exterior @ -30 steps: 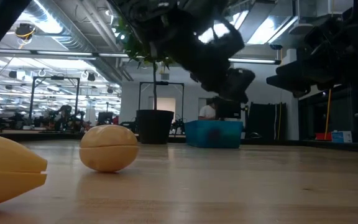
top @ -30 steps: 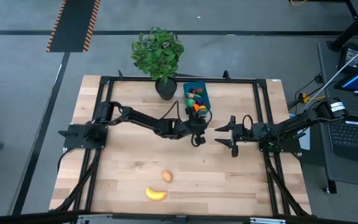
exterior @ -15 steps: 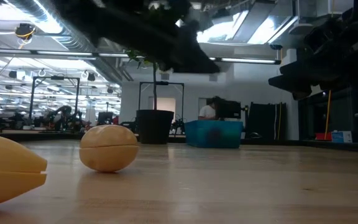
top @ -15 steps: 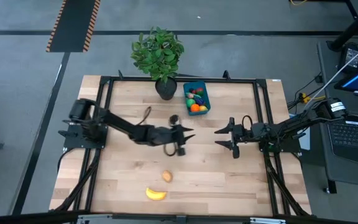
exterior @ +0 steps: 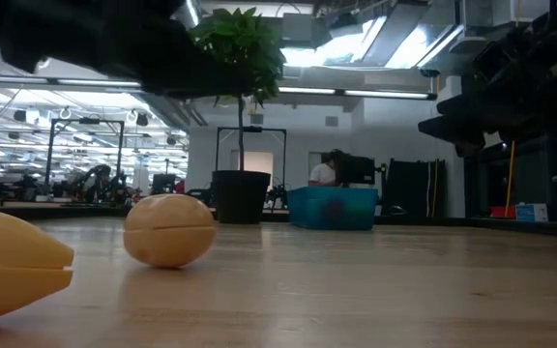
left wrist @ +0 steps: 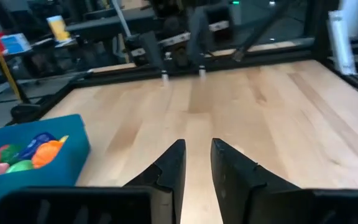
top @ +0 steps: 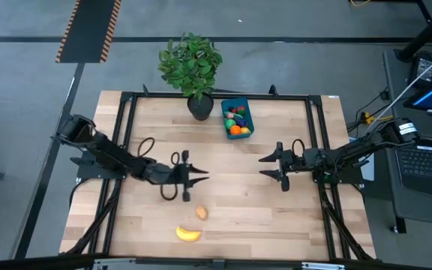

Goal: Pick and placing Produce into tupperware
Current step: Put the potato into the blue bin

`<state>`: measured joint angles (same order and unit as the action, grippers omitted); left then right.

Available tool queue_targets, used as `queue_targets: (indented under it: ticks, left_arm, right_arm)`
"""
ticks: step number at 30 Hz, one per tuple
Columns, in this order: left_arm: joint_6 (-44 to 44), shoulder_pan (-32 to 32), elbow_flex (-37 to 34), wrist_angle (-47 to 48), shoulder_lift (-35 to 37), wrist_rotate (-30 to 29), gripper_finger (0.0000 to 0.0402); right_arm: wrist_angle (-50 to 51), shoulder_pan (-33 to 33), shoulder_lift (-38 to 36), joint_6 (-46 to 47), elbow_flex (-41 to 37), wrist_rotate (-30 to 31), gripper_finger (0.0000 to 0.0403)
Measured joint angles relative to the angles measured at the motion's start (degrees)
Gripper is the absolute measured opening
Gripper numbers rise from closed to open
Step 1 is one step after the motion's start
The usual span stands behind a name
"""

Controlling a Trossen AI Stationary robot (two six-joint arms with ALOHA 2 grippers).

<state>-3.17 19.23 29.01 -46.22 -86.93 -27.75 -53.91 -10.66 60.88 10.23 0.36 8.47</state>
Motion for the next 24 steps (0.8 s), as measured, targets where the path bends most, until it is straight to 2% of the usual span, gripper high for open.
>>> queue_targets:
  ticks: [4,13,18,24]
  left_arm:
    - [-0.3,1.9,-2.3,0.3,2.2,0.0,0.0061]
    - [0.0,3.4,-2.7,0.8,2.8,0.0,0.0059]
    - [0.0,3.4,-2.7,2.0,2.8,1.8,0.0103]
    - [0.0,3.5,-2.7,5.1,2.8,1.9,0.0196]
  right_arm:
    - [-0.3,0.0,0.0,0.0,0.0,0.0,0.0227]
    - [-0.7,0.0,0.0,1.8,0.0,0.0,0.0227]
    - [-0.7,0.0,0.0,3.0,0.0,-0.1,0.0227]
    - [-0.8,0.0,0.0,3.2,0.0,-0.1,0.0227]
